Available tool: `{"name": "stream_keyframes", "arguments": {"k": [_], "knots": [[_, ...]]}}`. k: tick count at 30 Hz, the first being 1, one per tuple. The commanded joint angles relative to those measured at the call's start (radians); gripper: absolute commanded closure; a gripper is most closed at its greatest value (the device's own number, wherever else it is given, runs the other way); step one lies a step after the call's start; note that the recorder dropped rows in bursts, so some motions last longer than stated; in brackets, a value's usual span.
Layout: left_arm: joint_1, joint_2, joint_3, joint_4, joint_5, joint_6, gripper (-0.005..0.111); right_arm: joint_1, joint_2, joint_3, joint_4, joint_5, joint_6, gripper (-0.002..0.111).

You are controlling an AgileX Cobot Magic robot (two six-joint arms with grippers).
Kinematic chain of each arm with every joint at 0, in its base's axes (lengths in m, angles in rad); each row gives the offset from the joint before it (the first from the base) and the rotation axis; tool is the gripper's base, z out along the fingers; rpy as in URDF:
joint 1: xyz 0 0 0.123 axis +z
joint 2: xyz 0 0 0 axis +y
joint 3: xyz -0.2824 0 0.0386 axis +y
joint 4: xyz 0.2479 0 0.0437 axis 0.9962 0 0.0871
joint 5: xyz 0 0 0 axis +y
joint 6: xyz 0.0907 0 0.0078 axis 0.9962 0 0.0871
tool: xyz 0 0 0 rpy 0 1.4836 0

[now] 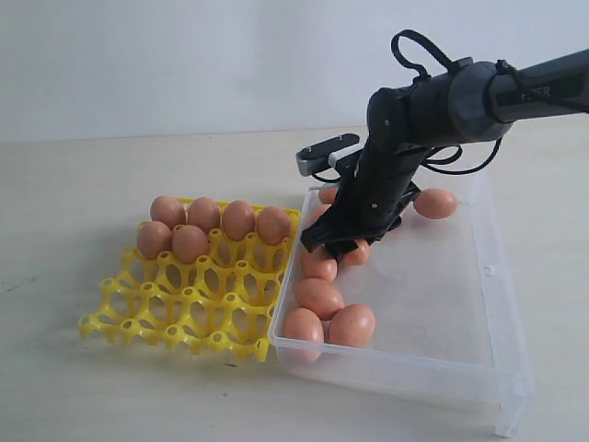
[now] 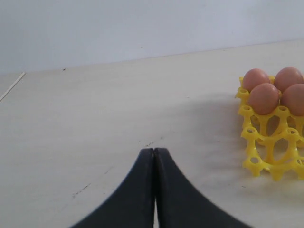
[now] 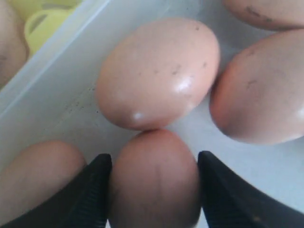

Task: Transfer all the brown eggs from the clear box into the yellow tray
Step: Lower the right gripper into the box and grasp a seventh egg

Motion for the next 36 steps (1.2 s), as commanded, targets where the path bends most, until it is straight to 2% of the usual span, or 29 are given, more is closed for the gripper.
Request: {"name": "stream_keyframes", "arguments": {"k": [1, 6, 8, 11, 13, 36], "knots": [[0.001, -0.006, -0.004, -0.007, -0.014, -0.004, 0.107, -0.001, 0.011, -0.003, 0.016, -0.014, -0.006, 0.056], [0.001, -0.006, -0.004, -0.007, -0.014, -0.004, 0.107, -0.001, 0.011, -0.003, 0.019, -0.062, -0.006, 0.066], [0.001, -0.006, -0.004, -0.007, -0.014, -0.004, 0.107, -0.001, 0.011, -0.003, 0.038, -0.069, -0.006, 0.064], [0.001, -0.006, -0.004, -0.007, -0.014, -0.004, 0.107, -0.001, 0.011, -0.003, 0.036, -0.082, -0.008, 0.054], [0.001, -0.006, -0.004, -0.007, -0.014, -0.004, 0.107, -0.001, 0.011, -0.003, 0.034, -0.090, -0.008, 0.053], [0.001, -0.006, -0.004, -0.007, -0.014, -0.004, 0.107, -0.012, 0.019, -0.003, 0.043, -0.181, -0.007, 0.053]]}}
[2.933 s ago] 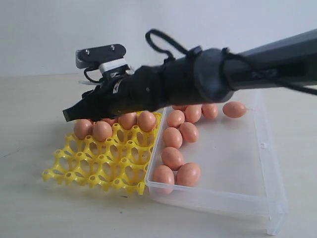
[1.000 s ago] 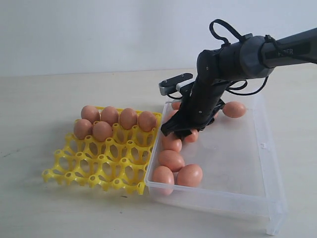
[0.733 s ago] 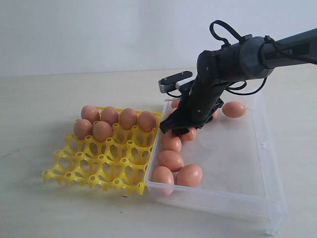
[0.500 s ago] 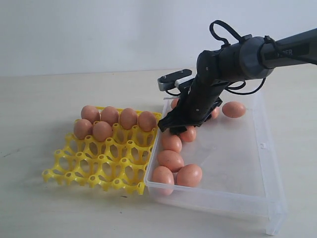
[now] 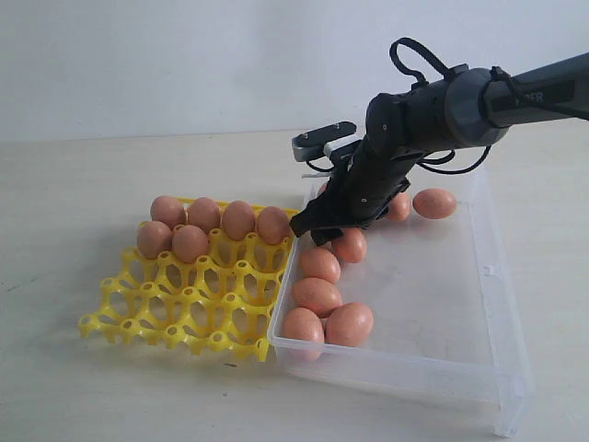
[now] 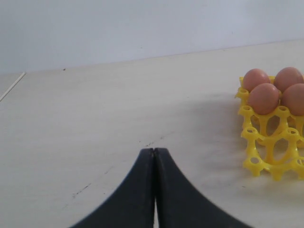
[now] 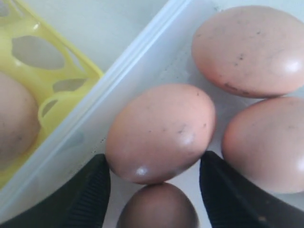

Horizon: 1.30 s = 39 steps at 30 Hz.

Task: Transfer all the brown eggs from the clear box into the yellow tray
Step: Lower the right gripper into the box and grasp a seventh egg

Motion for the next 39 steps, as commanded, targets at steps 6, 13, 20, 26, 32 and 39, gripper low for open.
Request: {"name": "stream_keyframes", "arguments": {"k": [6, 13, 20, 26, 32, 39], "knots": [[0.001, -0.006, -0.004, -0.007, -0.014, -0.004, 0.107, -0.008, 0.034, -0.003, 0.003, -0.018, -0.003, 0.053], [0.001, -0.006, -0.004, -0.007, -0.014, -0.004, 0.107, -0.008, 0.048, -0.003, 0.003, -0.026, 0.017, 0.053], [0.001, -0.006, -0.004, -0.007, -0.014, -0.004, 0.107, -0.008, 0.045, -0.003, 0.003, -0.022, 0.012, 0.108], [0.001, -0.006, -0.004, -0.007, -0.014, -0.004, 0.107, -0.008, 0.002, -0.001, 0.008, -0.042, -0.007, 0.108], [0.001, -0.006, -0.004, -0.007, -0.014, -0.004, 0.107, -0.008, -0.036, 0.017, 0.008, -0.070, -0.007, 0.108], [0.001, -0.006, -0.004, -0.007, -0.014, -0.004, 0.107, -0.008, -0.091, 0.076, 0.011, -0.075, -0.039, 0.096]]}}
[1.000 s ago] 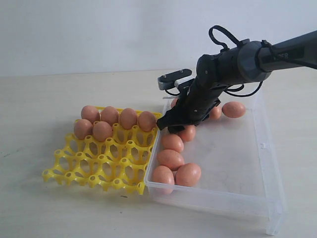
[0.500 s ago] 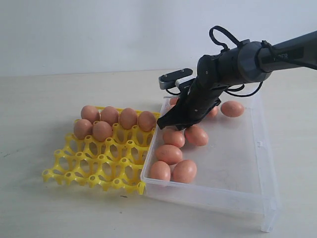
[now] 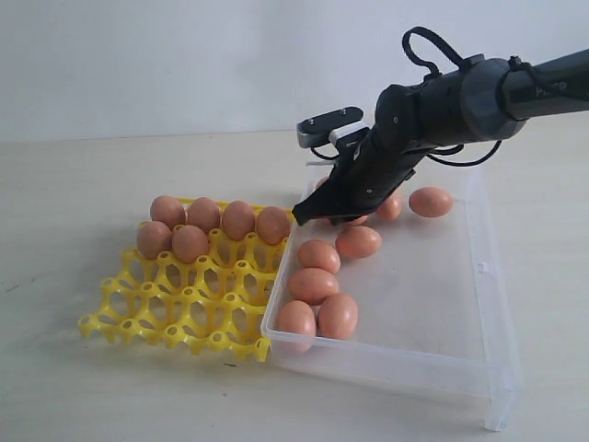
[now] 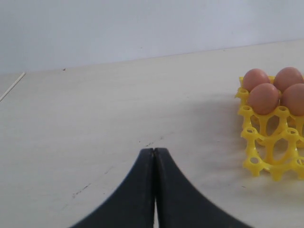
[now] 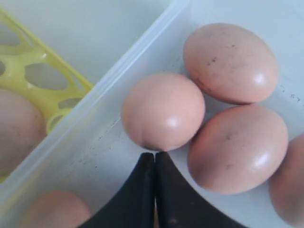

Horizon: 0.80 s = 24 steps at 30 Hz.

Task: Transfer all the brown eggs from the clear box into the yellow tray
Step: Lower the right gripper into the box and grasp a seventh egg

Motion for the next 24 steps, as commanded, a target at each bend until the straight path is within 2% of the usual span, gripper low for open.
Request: {"name": "stream_keyframes", "arguments": {"k": [1, 5, 8, 24], "knots": [[0.001, -0.006, -0.004, -0.007, -0.014, -0.004, 0.107, -0.002, -0.049, 0.040, 0.006, -0.006, -0.023, 0.090], [0.001, -0.006, -0.004, -0.007, -0.014, -0.004, 0.107, -0.002, -0.086, 0.075, 0.037, 0.026, -0.023, 0.066], [0.001, -0.006, -0.004, -0.007, -0.014, -0.004, 0.107, -0.002, -0.112, 0.080, 0.051, 0.062, -0.023, 0.056], [0.001, -0.006, -0.004, -0.007, -0.014, -0.004, 0.107, 0.001, -0.094, 0.080, 0.007, 0.012, -0.084, 0.055]]}}
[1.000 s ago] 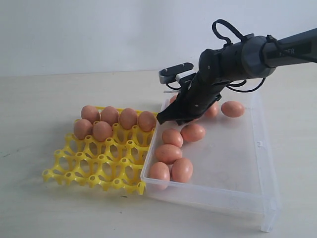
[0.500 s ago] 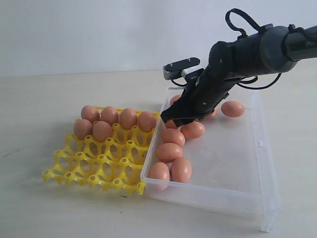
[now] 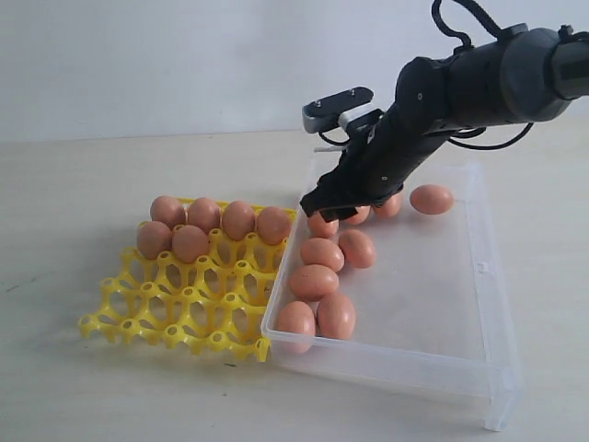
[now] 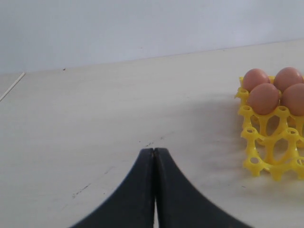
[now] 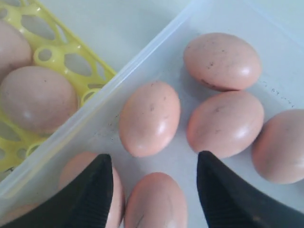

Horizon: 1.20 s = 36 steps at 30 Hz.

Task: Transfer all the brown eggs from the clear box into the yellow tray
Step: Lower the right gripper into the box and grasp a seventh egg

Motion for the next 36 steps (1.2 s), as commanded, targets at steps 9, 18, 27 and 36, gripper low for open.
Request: {"name": "stream_keyframes", "arguments": {"k": [9, 18, 27, 36], "knots": [[0.001, -0.006, -0.004, -0.007, -0.014, -0.004, 0.107, 0.001, 0.075, 0.003, -0.016, -0.018, -0.016, 0.055], [0.001, -0.006, -0.004, -0.007, -0.014, -0.004, 0.107, 0.001, 0.108, 0.003, -0.011, -0.025, 0.003, 0.055], [0.001, -0.006, -0.004, -0.007, -0.014, -0.004, 0.107, 0.001, 0.119, 0.003, -0.001, -0.031, 0.041, 0.064], [0.001, -0.006, -0.004, -0.007, -0.014, -0.004, 0.107, 0.001, 0.069, 0.027, 0.013, -0.072, 0.041, 0.108]]}}
